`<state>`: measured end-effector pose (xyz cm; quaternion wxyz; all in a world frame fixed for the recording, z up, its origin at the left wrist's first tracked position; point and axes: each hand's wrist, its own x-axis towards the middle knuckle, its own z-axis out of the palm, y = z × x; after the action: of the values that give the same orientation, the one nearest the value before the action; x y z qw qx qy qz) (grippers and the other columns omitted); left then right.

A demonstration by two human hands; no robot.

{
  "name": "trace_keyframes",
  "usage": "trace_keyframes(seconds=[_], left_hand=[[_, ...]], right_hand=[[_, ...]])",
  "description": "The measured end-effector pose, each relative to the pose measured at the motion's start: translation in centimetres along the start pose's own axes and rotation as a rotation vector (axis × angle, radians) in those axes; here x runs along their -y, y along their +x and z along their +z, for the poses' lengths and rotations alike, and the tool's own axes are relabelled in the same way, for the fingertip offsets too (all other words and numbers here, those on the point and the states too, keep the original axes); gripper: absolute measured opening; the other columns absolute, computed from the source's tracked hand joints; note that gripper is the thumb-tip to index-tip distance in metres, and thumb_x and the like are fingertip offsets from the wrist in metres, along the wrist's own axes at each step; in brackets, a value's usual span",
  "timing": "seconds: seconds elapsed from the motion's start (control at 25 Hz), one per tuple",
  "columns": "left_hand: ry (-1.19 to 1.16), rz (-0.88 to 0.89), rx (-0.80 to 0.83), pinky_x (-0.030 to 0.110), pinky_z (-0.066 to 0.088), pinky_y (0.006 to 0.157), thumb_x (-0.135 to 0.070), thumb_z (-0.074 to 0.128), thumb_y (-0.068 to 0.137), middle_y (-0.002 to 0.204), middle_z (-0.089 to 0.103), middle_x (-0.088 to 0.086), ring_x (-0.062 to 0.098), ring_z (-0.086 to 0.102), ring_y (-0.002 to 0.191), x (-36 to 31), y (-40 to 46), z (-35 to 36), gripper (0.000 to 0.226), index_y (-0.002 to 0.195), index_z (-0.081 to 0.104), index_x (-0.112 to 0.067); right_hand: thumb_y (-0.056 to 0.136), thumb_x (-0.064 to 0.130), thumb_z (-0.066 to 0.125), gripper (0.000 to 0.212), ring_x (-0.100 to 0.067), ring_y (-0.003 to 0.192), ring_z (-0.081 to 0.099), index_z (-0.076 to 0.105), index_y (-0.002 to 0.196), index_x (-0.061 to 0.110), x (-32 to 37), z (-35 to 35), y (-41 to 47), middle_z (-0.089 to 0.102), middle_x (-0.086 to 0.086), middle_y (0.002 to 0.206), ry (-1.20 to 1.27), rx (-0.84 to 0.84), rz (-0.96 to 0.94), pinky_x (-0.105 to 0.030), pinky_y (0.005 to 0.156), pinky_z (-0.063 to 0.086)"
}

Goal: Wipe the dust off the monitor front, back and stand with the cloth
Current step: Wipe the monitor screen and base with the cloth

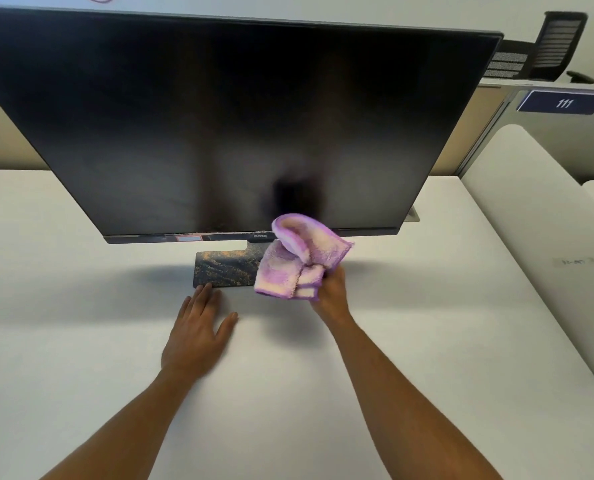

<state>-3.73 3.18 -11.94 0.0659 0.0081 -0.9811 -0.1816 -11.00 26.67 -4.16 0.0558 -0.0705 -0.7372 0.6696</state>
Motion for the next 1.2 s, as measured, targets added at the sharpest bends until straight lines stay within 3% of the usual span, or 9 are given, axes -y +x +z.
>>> trace_keyframes(seconds=[0.2,0.28,0.4,0.56,0.72,0.88,1.0,1.08,1.2], left_hand=[[0.002,-0.011,0.011,0.032,0.009,0.121,-0.063,0.024,0.092,0.158,0.029,0.003,0.015,0.015,0.148,0.0,0.0,0.0,0.076,0.146,0.039,-0.012],[-0.002,-0.008,0.007,0.033,0.01,0.121,-0.063,0.024,0.092,0.157,0.03,0.005,0.017,0.017,0.148,-0.2,-0.1,-0.1,0.075,0.145,0.04,-0.011],[-0.009,-0.003,0.0,0.035,0.012,0.121,-0.062,0.025,0.092,0.156,0.032,0.007,0.019,0.019,0.147,-0.2,-0.1,-0.3,0.075,0.144,0.042,-0.01],[-0.015,-0.005,-0.001,0.035,0.013,0.121,-0.062,0.026,0.091,0.156,0.033,0.007,0.019,0.019,0.147,-0.4,0.0,-0.4,0.076,0.143,0.043,-0.009],[-0.007,0.021,-0.004,0.038,0.018,0.119,-0.06,0.029,0.092,0.153,0.037,0.008,0.021,0.022,0.146,-0.3,0.0,-0.5,0.073,0.14,0.046,-0.009],[0.001,0.003,-0.006,0.035,0.014,0.12,-0.061,0.028,0.092,0.155,0.035,0.008,0.019,0.02,0.147,-0.3,-0.1,-0.4,0.074,0.141,0.045,-0.008],[0.003,-0.004,0.01,0.033,0.01,0.121,-0.062,0.025,0.092,0.158,0.029,0.005,0.016,0.015,0.148,-0.2,-0.1,-0.2,0.077,0.146,0.04,-0.009],[-0.001,-0.004,0.009,0.032,0.009,0.121,-0.062,0.024,0.092,0.158,0.028,0.004,0.015,0.014,0.148,-0.2,-0.1,-0.2,0.077,0.146,0.039,-0.01],[-0.004,-0.004,0.004,0.032,0.009,0.121,-0.062,0.025,0.092,0.157,0.03,0.005,0.016,0.016,0.148,-0.3,-0.1,-0.2,0.076,0.145,0.041,-0.009]], right_hand=[[0.089,-0.008,0.047,0.032,-0.009,0.088,0.063,0.067,0.103,0.013,-0.2,-5.3,1.2,0.068,-0.003,0.096,-0.096,-0.515,-0.127,-0.03,0.092,0.048],[0.088,-0.01,0.051,0.025,-0.009,0.083,0.063,0.063,0.107,0.0,-1.3,-6.7,2.1,0.069,-0.006,0.094,0.038,-0.69,-0.033,-0.027,0.081,0.053],[0.091,-0.009,0.05,0.022,0.002,0.067,0.056,0.061,0.107,0.003,-0.5,-5.0,2.6,0.06,-0.002,0.089,0.049,-0.558,-0.021,-0.009,0.062,0.044],[0.086,0.016,0.056,0.017,-0.016,0.051,0.039,0.053,0.07,0.021,0.4,1.3,1.0,0.045,-0.001,0.061,-0.263,-0.254,-0.202,-0.034,0.045,0.038],[0.084,0.027,0.053,0.021,-0.027,0.101,0.064,0.065,0.098,0.037,0.5,5.6,-0.8,0.067,-0.006,0.106,-0.574,0.118,-0.484,-0.038,0.088,0.053],[0.09,0.019,0.06,0.01,-0.011,0.081,0.064,0.069,0.088,0.015,1.7,3.0,-0.5,0.067,0.001,0.083,-0.521,-0.106,-0.589,-0.023,0.075,0.051],[0.086,-0.004,0.063,0.03,-0.001,0.071,0.057,0.06,0.085,0.026,1.4,-0.9,0.5,0.065,0.0,0.076,-0.325,-0.407,-0.362,-0.018,0.066,0.051],[0.094,0.001,0.057,0.028,0.003,0.07,0.059,0.061,0.085,0.027,1.2,-3.1,1.5,0.065,0.009,0.075,-0.226,-0.531,-0.214,-0.009,0.065,0.048],[0.099,0.005,0.049,0.025,-0.003,0.074,0.063,0.064,0.094,0.025,1.4,-2.5,1.6,0.063,0.007,0.08,-0.084,-0.38,-0.059,-0.019,0.067,0.052]])
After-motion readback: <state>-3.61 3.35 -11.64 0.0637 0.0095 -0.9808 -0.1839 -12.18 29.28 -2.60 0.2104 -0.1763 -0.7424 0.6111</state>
